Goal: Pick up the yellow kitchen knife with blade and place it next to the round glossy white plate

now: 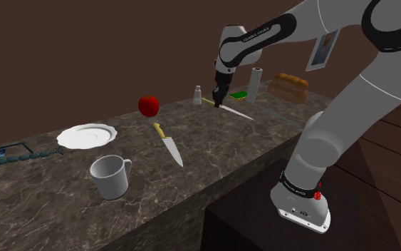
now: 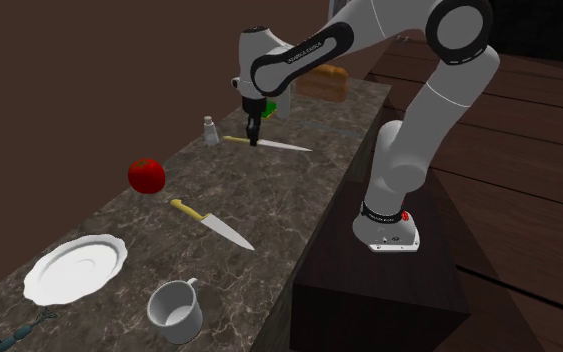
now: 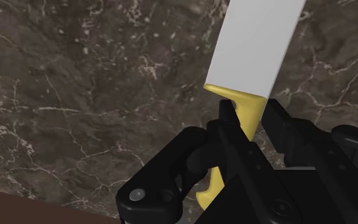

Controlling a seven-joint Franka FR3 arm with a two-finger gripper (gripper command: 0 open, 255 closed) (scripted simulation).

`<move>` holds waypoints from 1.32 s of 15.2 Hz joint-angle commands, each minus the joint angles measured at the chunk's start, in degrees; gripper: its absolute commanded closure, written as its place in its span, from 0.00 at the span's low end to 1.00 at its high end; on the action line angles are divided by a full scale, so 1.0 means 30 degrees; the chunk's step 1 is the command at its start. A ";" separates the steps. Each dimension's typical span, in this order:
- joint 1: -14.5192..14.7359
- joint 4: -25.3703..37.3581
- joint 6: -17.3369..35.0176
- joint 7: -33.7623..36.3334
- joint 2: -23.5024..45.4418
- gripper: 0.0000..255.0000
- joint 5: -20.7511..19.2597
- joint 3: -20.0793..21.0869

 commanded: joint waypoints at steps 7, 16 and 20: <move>0.0400 0.1101 -0.1555 0.1048 -0.0450 1.00 0.0147 0.0773; 0.2240 0.2451 -0.1327 0.5163 0.1092 1.00 0.0981 0.3598; 0.2988 0.3619 -0.1312 0.6948 0.2242 1.00 0.1150 0.4742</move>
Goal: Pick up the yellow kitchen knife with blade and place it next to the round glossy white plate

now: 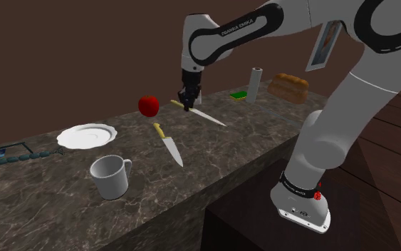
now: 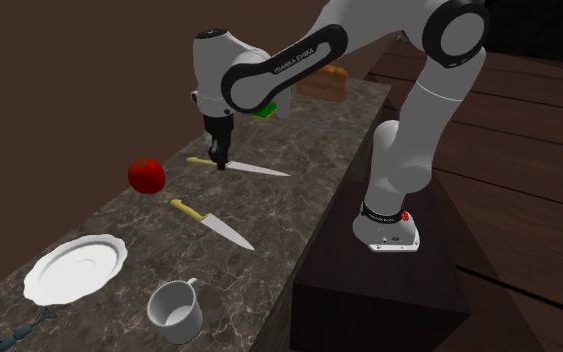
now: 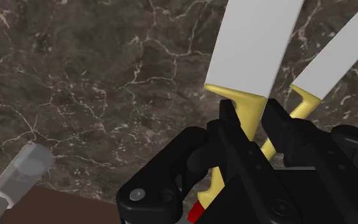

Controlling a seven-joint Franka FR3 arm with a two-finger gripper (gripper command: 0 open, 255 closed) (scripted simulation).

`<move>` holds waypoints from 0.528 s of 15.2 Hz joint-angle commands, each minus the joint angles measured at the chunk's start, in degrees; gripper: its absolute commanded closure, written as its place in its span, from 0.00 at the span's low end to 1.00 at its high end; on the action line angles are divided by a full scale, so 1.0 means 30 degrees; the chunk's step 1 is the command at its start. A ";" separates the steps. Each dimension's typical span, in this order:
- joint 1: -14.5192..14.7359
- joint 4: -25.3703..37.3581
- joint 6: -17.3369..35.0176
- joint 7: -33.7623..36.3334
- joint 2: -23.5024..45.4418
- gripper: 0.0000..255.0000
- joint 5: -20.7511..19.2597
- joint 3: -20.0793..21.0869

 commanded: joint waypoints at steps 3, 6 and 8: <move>0.0767 0.1399 -0.0060 0.1891 0.1300 1.00 0.0047 0.1130; 0.1288 0.2693 -0.0184 0.3215 0.2455 1.00 -0.0069 0.1868; 0.1646 0.3666 -0.0315 0.4092 0.3294 1.00 -0.0215 0.2312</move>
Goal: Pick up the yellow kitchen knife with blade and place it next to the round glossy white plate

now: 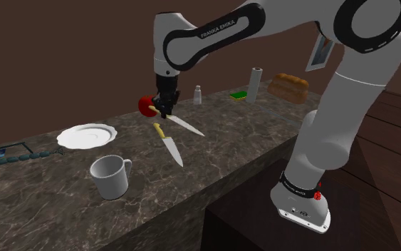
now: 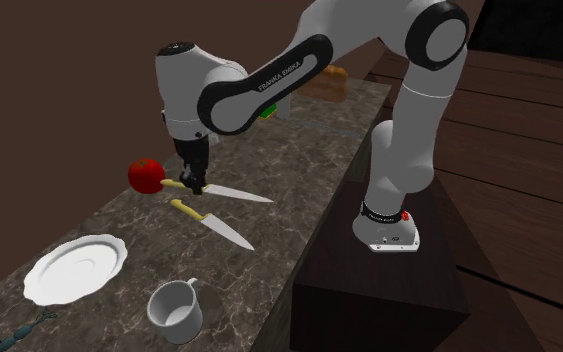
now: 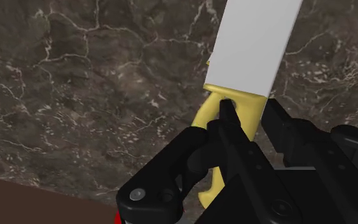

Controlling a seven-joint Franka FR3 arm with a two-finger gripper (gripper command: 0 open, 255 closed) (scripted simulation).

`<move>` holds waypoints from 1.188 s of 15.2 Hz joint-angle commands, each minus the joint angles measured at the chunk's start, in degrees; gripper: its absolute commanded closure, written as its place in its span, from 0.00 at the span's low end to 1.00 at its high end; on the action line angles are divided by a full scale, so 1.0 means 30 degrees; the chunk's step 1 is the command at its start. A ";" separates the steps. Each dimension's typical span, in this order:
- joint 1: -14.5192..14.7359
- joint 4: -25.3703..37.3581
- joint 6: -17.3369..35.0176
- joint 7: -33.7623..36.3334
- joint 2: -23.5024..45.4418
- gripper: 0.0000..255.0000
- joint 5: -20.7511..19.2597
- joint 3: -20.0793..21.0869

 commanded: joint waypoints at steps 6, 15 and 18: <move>0.1316 0.3916 -0.0784 0.2970 0.3179 1.00 -0.0785 0.1303; 0.2715 0.7664 -0.1264 0.5250 0.6572 1.00 -0.1810 0.1935; 0.2721 0.7168 -0.0568 0.5302 0.6778 1.00 -0.1880 0.1910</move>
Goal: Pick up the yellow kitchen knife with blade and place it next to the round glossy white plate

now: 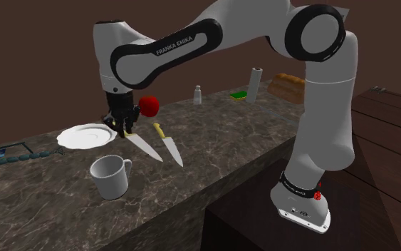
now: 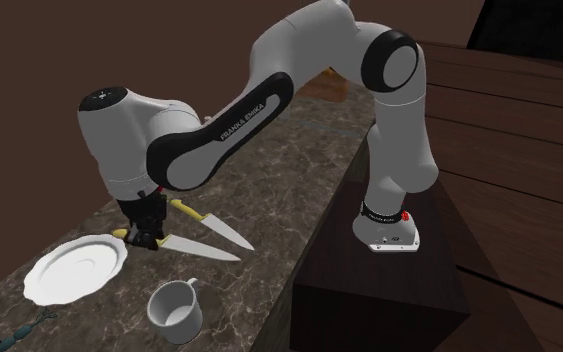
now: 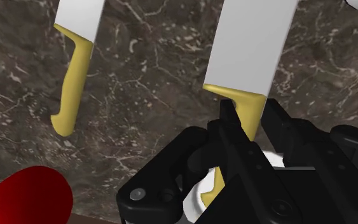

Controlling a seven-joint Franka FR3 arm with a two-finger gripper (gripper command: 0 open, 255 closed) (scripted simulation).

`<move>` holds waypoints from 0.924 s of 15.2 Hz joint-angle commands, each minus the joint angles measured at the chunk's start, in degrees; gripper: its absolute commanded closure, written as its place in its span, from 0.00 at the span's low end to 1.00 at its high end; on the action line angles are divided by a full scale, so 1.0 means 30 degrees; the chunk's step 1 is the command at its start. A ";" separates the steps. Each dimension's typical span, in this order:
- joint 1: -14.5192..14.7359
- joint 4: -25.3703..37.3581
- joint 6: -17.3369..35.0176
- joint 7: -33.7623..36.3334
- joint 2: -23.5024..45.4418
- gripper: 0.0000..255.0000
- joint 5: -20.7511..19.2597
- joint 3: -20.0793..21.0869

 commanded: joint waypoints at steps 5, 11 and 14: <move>0.0023 -0.0971 0.1409 0.0125 0.0443 1.00 -0.0156 -0.0053; 0.0067 -0.1696 0.2731 0.0267 0.1057 1.00 -0.0358 -0.0130; 0.0091 -0.1956 0.3273 0.0333 0.1346 1.00 -0.0453 -0.0170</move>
